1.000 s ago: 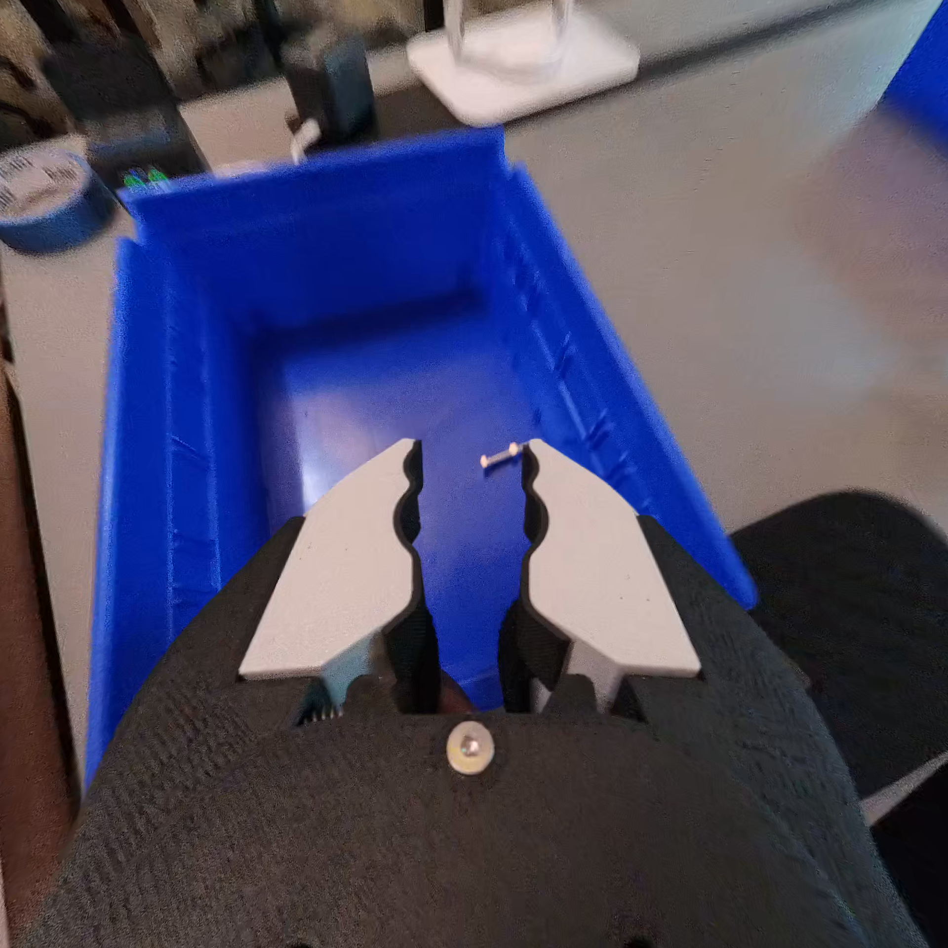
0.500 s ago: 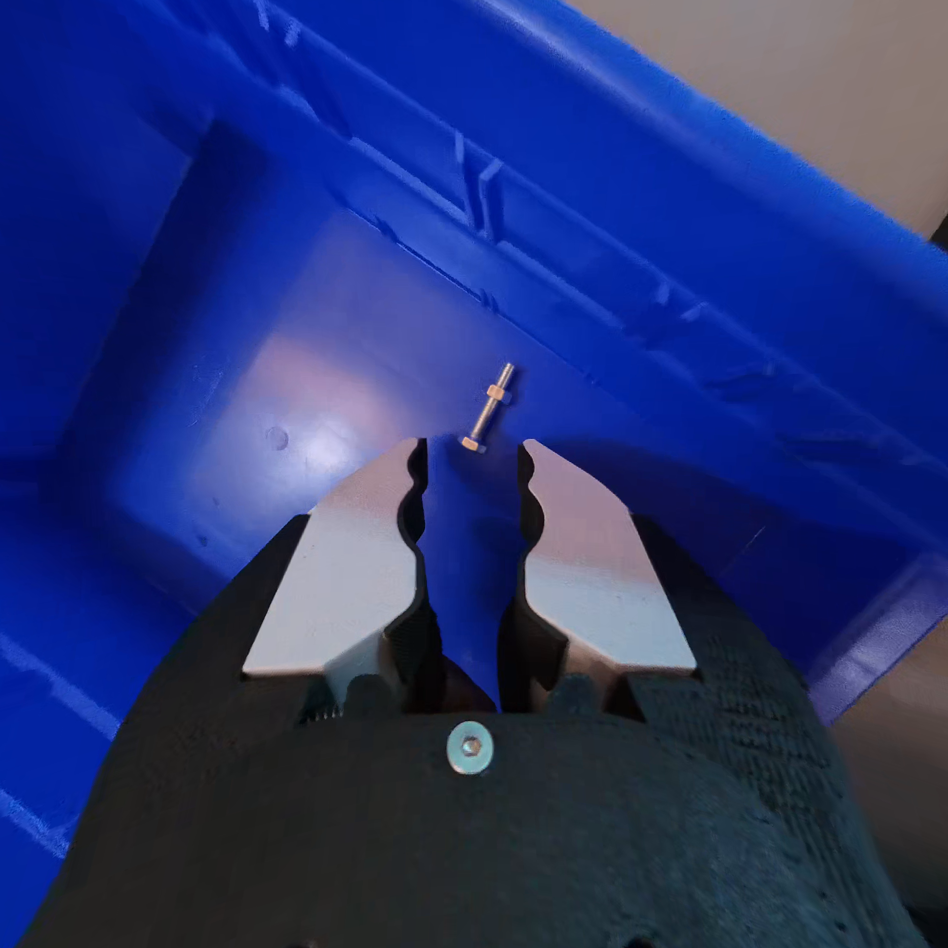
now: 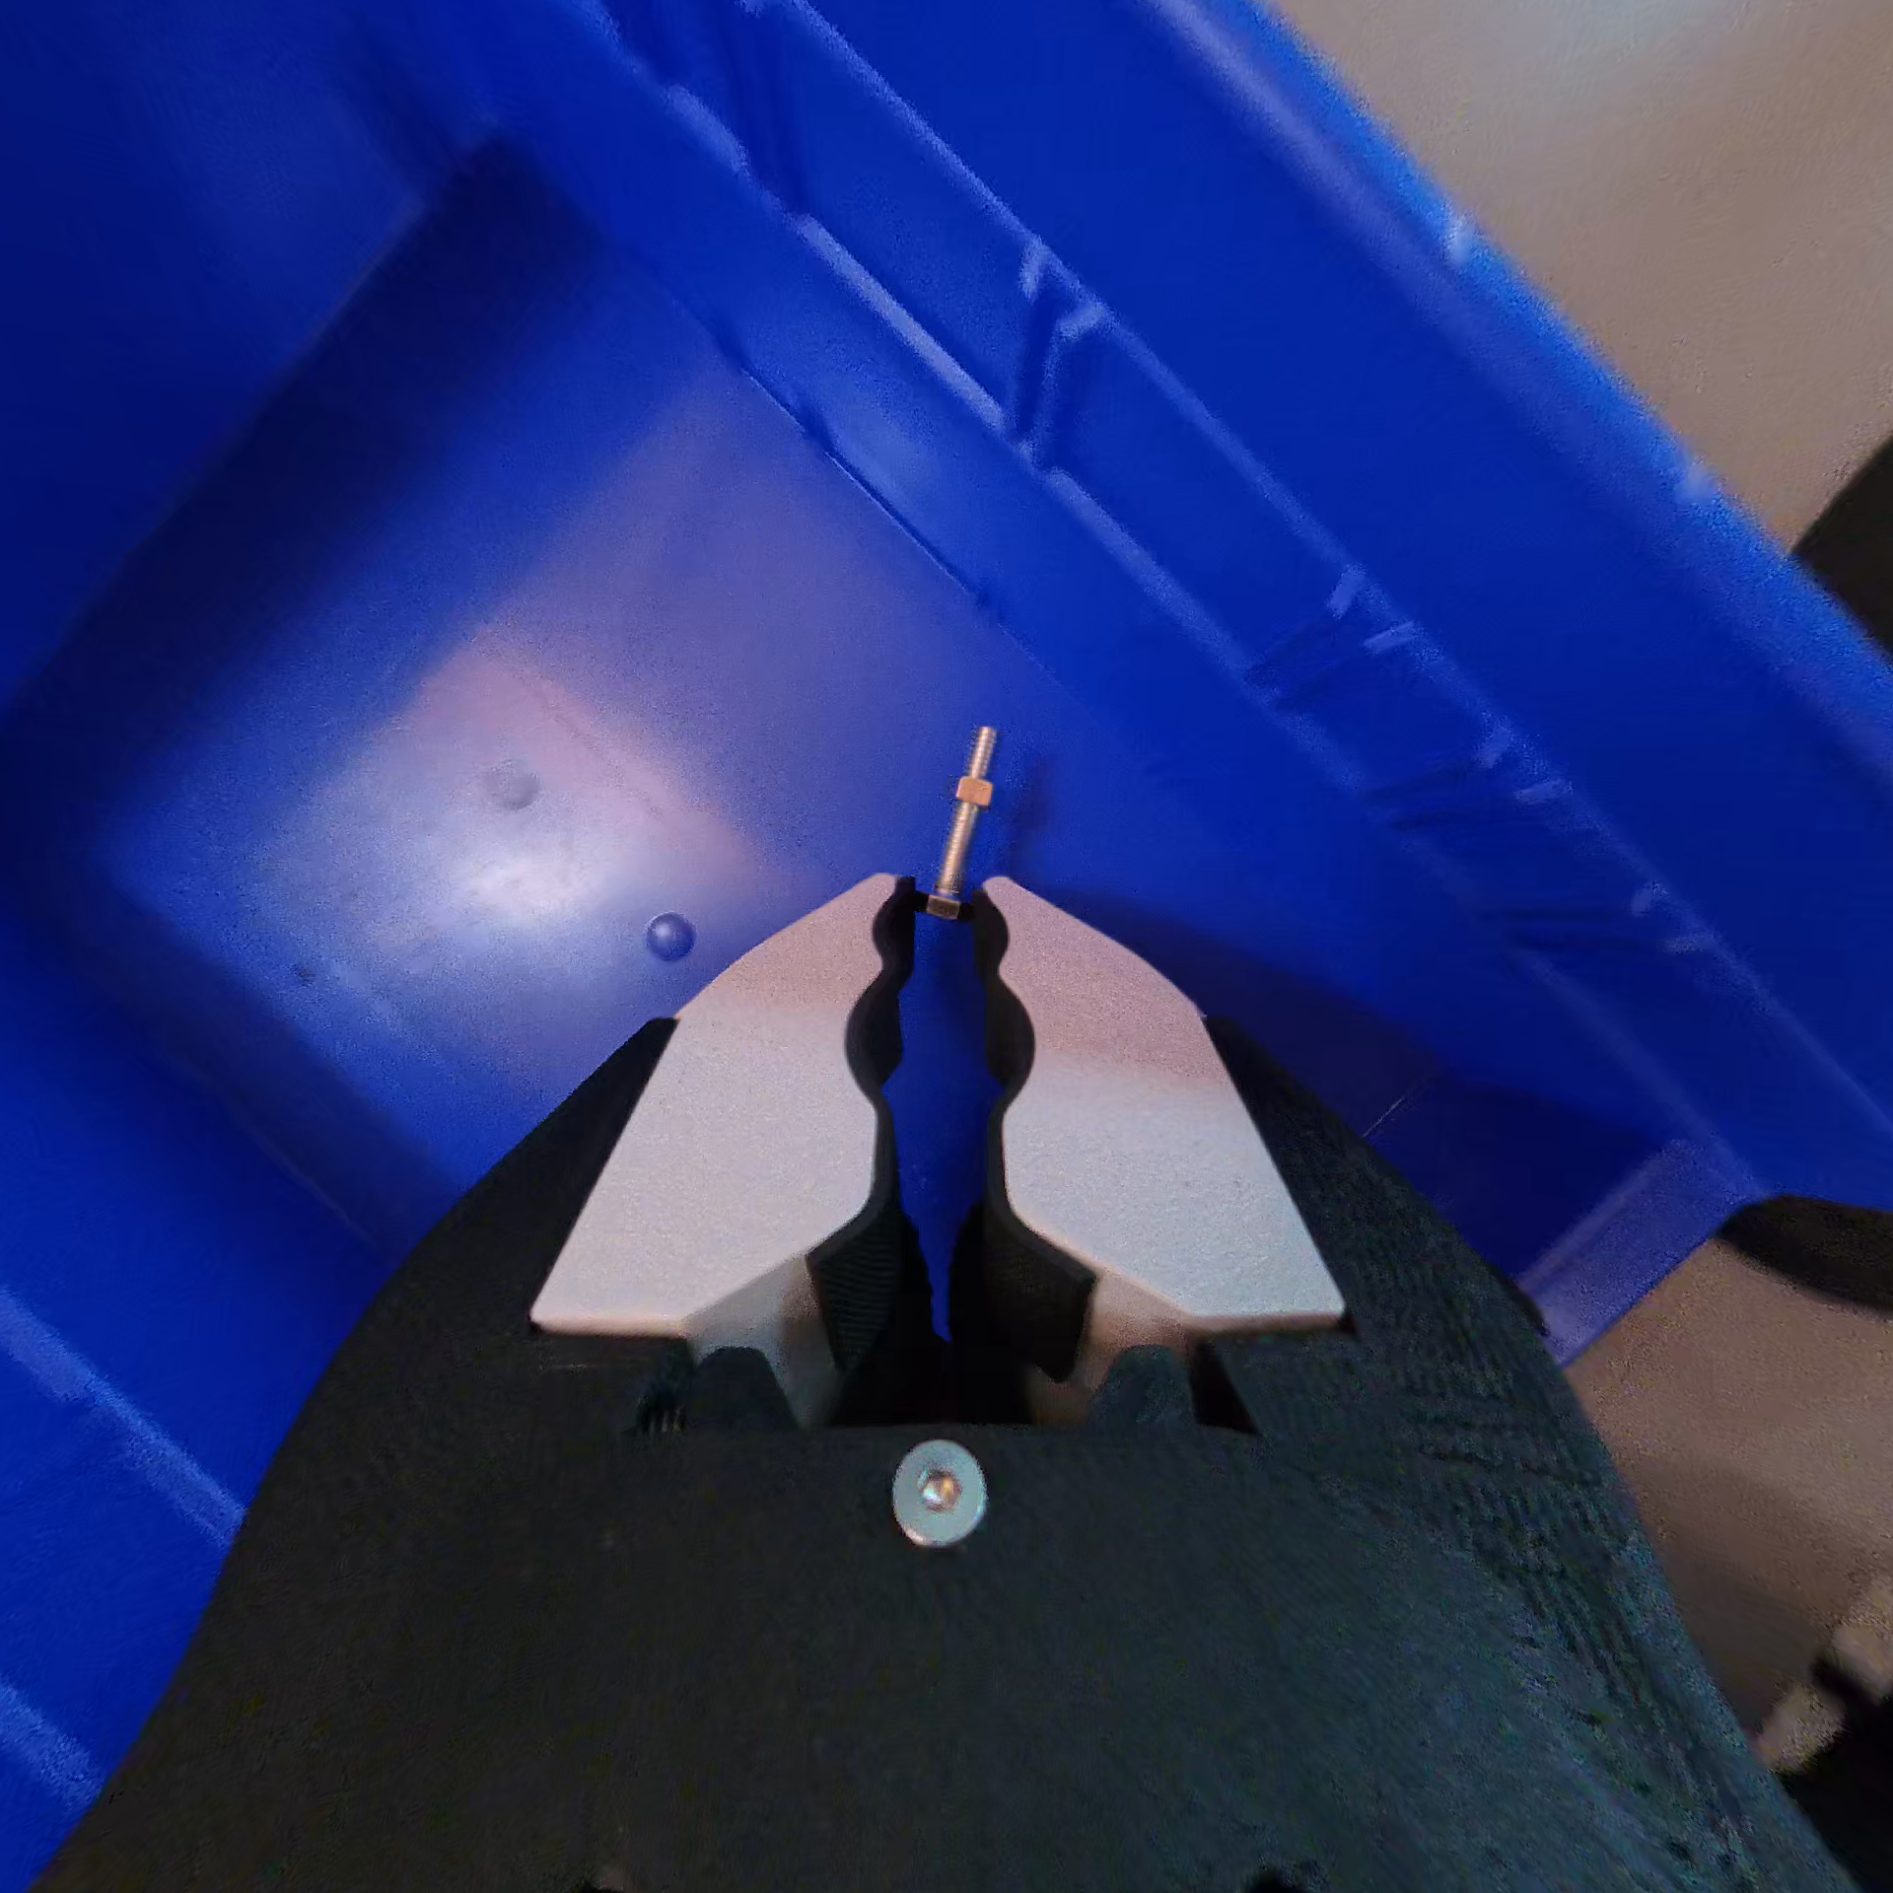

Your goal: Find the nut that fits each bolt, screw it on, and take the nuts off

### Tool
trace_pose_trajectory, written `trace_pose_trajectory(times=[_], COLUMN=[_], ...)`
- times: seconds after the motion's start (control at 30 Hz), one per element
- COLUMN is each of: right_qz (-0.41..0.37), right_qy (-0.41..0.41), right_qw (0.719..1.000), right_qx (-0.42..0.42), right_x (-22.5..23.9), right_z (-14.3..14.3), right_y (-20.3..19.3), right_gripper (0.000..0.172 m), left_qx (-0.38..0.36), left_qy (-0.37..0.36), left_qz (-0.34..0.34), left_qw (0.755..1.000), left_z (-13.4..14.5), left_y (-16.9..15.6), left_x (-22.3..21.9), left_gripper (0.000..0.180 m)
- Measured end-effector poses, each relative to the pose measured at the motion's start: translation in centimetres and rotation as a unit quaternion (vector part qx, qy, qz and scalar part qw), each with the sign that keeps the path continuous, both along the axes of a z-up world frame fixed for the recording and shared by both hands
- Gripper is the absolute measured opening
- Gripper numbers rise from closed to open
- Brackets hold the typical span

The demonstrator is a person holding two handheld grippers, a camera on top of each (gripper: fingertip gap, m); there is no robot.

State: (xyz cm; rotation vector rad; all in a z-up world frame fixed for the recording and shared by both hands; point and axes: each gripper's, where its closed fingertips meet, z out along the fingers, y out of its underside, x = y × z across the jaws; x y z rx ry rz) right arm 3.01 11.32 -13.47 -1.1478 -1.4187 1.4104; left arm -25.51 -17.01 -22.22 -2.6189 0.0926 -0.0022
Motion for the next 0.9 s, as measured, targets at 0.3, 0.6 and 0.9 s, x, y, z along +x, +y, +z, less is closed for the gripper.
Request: trace_pose_trajectory(times=[0.3, 0.6, 0.9], right_qz=[0.005, 0.025, 0.111], right_qy=[0.01, 0.02, 0.072], right_qw=[1.0, 0.999, 0.99], right_qx=[0.005, 0.036, -0.059], right_x=[0.1, 0.2, -0.3], right_z=[0.2, 0.3, 3.3], right_y=[-0.2, -1.4, -5.6], right_gripper=[0.032, 0.031, 0.032], left_qx=[0.373, 0.591, 0.563], left_qy=[0.08, -0.112, -0.174], left_qz=[0.14, -0.036, -0.111], left_qw=[0.913, 0.798, 0.8], left_z=[14.5, 19.7, 14.4], left_y=[1.8, 13.1, 18.7], left_x=[2.9, 20.2, 26.8], left_gripper=[0.01, 0.01, 0.01])
